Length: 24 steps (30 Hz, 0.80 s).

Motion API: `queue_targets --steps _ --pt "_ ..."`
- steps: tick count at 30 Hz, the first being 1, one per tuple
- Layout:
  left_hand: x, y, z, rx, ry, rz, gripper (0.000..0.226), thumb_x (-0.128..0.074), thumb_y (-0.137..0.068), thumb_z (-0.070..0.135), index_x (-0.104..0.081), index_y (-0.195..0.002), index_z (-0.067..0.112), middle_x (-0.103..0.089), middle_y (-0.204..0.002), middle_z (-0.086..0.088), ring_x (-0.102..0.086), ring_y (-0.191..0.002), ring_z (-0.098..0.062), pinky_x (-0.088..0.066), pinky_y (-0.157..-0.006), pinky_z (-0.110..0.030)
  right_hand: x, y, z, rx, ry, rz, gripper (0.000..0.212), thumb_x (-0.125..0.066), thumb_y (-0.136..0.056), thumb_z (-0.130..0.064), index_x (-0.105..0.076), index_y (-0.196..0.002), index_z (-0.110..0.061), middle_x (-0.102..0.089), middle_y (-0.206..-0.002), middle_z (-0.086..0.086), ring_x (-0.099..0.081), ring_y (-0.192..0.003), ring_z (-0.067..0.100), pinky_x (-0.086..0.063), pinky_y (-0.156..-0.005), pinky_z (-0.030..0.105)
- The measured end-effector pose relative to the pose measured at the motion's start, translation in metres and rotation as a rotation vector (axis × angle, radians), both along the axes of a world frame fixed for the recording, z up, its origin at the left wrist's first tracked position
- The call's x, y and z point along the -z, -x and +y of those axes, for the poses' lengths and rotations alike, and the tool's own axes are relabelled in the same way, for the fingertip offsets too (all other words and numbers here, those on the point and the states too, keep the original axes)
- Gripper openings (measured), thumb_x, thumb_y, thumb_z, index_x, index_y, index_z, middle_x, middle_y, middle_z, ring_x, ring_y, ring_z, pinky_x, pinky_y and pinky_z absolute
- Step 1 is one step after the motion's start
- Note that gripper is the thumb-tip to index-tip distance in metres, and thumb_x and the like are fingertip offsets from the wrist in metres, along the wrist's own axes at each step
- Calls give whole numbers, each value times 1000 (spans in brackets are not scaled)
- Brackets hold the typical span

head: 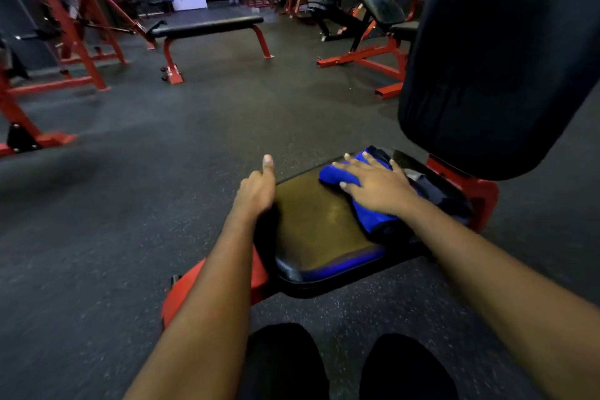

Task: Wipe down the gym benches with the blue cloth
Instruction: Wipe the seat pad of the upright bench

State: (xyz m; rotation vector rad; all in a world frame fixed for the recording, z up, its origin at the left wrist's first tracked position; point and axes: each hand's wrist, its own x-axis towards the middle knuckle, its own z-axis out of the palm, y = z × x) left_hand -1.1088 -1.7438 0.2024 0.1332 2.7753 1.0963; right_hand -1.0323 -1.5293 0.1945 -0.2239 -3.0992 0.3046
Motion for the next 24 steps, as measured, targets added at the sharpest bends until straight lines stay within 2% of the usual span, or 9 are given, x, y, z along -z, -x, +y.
queue_targets --steps 3,7,12,13,16,17,21,23,24 --pt "7 2 6 20 136 35 77 -9 -101 59 -45 -141 4 -44 -145 -24 -41 -134 -39 -30 -109 -46 -2 1 24 -65 26 -5 51 -42 -101 -47 -26 -150 -48 -14 -161 -22 -8 -151 8 -6 -120 51" --pt "12 6 4 0 115 46 73 -12 -102 56 -47 -138 3 -45 -144 -24 -42 -132 -39 -31 -108 -46 -5 47 8 136 11 6 51 -38 -101 -51 -28 -150 -45 -13 -163 -17 -8 -152 16 -6 -120 54" --pt "14 8 5 -8 113 57 72 -13 -102 55 -49 -135 3 -47 -142 -24 -44 -130 -39 -33 -106 -46 3 31 21 -157 97 36 50 -45 -100 -47 -31 -148 -49 -19 -160 -21 -11 -151 9 -9 -121 53" --pt "15 8 4 -10 116 57 71 -14 -102 55 -49 -135 3 -47 -142 -24 -44 -130 -39 -33 -106 -46 0 36 28 -138 99 24 50 -46 -100 -47 -32 -148 -48 -21 -160 -20 -12 -151 10 -11 -121 54" --pt "14 8 5 -5 115 61 71 -14 -102 55 -50 -135 3 -47 -142 -24 -45 -130 -39 -34 -106 -47 -3 65 17 133 6 -6 50 -41 -100 -52 -34 -149 -42 -21 -161 -18 -14 -151 14 -9 -120 55" --pt "14 7 6 -7 113 59 71 -13 -102 54 -50 -135 3 -47 -142 -24 -45 -130 -39 -34 -106 -46 -4 72 5 147 -16 -4 50 -40 -100 -52 -35 -148 -41 -21 -161 -17 -15 -151 15 -8 -120 55" --pt "13 6 5 -11 105 66 72 -13 -103 54 -50 -135 2 -47 -142 -25 -44 -131 -39 -33 -106 -46 9 50 -6 -148 47 64 50 -45 -99 -49 -34 -147 -47 -24 -159 -21 -16 -149 7 -8 -121 50" --pt "12 6 5 -11 105 67 72 -12 -102 54 -50 -135 3 -47 -142 -24 -44 -130 -39 -33 -105 -46 9 43 16 -168 115 84 53 -45 -94 -56 -35 -146 -49 -26 -158 -20 -17 -149 7 -12 -121 52" --pt "13 5 4 -11 104 68 72 -12 -102 55 -50 -135 3 -47 -142 -24 -44 -130 -39 -33 -105 -46 8 48 26 -101 113 87 55 -44 -92 -58 -36 -146 -49 -27 -159 -19 -17 -149 9 -13 -120 54"
